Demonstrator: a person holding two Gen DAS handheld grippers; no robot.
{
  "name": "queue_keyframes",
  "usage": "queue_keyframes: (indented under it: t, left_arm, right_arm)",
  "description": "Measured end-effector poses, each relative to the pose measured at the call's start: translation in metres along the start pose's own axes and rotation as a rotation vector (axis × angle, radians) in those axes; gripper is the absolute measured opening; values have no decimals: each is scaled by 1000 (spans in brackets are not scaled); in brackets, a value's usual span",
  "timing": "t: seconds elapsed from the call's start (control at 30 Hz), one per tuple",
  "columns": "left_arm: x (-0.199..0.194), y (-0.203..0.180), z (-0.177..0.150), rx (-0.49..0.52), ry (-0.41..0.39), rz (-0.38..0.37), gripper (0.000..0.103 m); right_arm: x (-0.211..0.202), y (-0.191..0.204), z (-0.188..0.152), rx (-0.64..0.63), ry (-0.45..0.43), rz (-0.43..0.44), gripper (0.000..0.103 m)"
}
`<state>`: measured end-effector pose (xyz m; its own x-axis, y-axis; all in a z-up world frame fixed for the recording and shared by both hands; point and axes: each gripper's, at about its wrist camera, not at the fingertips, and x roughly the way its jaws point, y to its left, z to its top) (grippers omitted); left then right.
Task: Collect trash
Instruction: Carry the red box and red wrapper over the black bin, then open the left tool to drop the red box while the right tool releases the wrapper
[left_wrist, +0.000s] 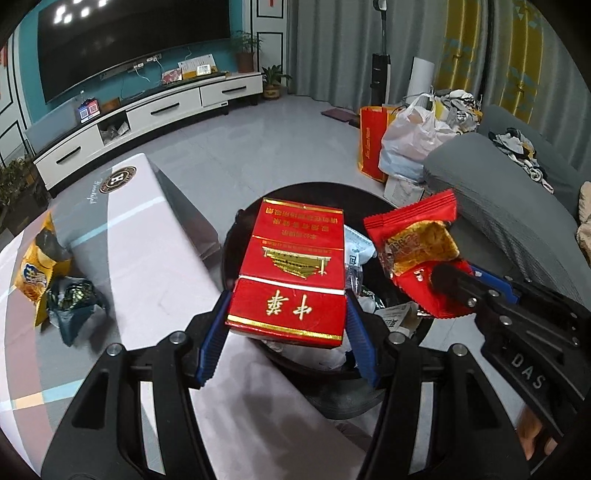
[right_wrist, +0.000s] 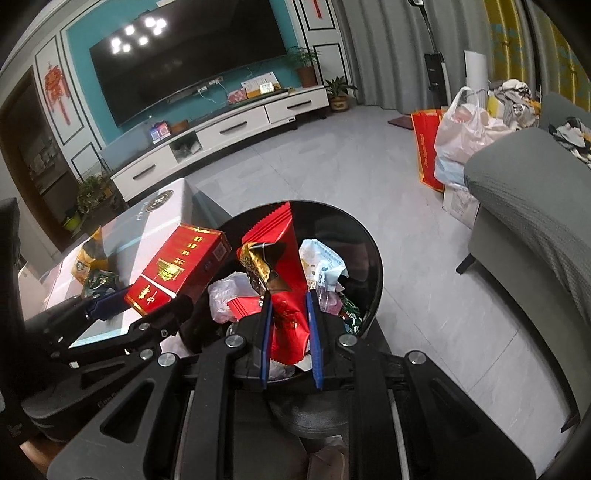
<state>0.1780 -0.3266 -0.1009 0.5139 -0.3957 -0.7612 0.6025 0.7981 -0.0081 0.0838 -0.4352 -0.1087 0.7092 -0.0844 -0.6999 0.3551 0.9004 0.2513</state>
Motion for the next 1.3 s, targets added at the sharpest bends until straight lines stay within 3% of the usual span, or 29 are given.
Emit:
queue_keyframes:
  t: [0.7, 0.83, 1.07, 1.13, 1.3]
  left_arm:
    - [25, -5, 6, 13, 46, 30, 61]
    - [23, -5, 7, 10, 35, 22, 69]
    - [3, 4, 6, -27, -14, -22, 84]
    - [-10, 9, -1, -35, -35, -35, 90]
    - [-32, 27, -27, -71, -37, -46, 93]
  right_arm:
    - [27, -11, 6, 50, 59, 6, 20]
    - [28, -13, 6, 61, 64, -3, 31]
    - [21, -22, 6, 99, 43, -10, 33]
    - [18, -23, 6, 101, 40, -17, 34]
    - [9, -16, 3, 84, 14, -28, 43]
